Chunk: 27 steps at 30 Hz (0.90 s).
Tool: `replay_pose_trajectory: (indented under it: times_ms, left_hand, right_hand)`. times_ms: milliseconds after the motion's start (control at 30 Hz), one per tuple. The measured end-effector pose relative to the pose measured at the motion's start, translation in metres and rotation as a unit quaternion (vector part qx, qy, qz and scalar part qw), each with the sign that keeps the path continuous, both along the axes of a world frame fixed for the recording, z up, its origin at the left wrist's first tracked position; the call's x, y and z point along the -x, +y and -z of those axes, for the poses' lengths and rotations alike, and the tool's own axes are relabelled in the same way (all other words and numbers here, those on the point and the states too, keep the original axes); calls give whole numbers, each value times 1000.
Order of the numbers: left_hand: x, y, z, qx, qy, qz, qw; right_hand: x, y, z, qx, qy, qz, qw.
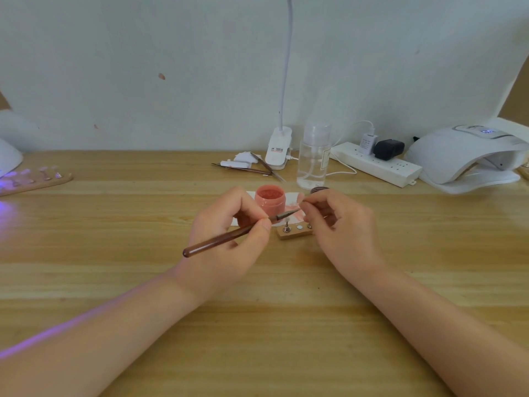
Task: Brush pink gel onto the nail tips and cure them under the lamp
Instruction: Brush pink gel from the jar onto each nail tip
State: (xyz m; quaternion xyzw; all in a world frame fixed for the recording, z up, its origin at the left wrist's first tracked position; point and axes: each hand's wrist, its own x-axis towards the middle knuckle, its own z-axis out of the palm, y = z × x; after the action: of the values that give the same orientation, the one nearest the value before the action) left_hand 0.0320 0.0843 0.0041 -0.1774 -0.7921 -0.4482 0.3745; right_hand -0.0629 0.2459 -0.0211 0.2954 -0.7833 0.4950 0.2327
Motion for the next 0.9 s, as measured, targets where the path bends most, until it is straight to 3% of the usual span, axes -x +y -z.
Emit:
replay_pose_trajectory:
  times_ms: [433,633,900]
  left_hand:
    - [4,3,2,-43,-48,7,998]
    - [2,2,1,-89,-23,0,996]
    - [1,3,0,-4,-18,-26,999]
  right_hand:
    - [-2,0,-3,0,2,-6,1000]
    - [-1,0,-2,-2,2,-4,1000]
    - [-1,1,-3,-27,39,8,999]
